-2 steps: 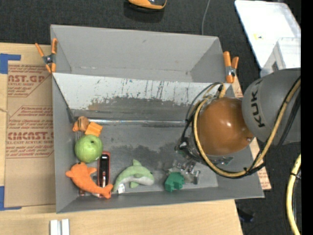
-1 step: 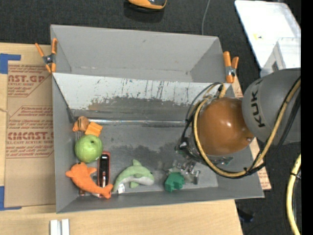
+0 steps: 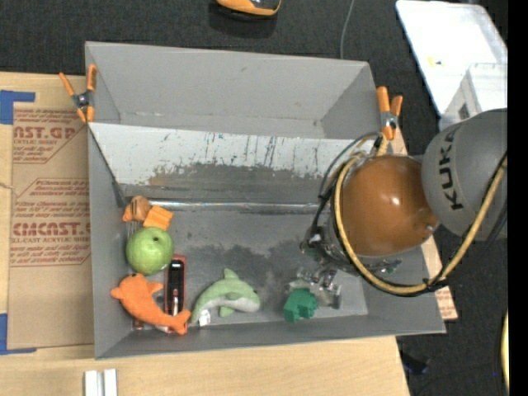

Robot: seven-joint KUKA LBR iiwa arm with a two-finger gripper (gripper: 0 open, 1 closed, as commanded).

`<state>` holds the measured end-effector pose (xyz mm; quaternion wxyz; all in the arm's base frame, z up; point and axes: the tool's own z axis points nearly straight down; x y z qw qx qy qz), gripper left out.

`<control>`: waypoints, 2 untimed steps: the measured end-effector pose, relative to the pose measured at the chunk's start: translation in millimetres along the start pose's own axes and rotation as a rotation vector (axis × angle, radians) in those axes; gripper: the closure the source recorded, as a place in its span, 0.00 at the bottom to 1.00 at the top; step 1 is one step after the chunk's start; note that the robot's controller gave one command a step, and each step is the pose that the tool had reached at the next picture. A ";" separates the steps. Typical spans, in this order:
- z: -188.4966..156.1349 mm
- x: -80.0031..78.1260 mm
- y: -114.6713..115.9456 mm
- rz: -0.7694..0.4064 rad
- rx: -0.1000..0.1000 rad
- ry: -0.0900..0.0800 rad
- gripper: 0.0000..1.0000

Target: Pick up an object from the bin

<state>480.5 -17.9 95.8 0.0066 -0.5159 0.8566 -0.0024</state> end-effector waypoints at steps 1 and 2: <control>-45.3 -1.1 -1.9 0.000 0.004 -0.002 1.00; -78.0 -1.9 -3.3 0.001 0.010 -0.005 1.00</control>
Offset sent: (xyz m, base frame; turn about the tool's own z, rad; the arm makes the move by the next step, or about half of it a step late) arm 0.0009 0.0000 0.0568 -0.0002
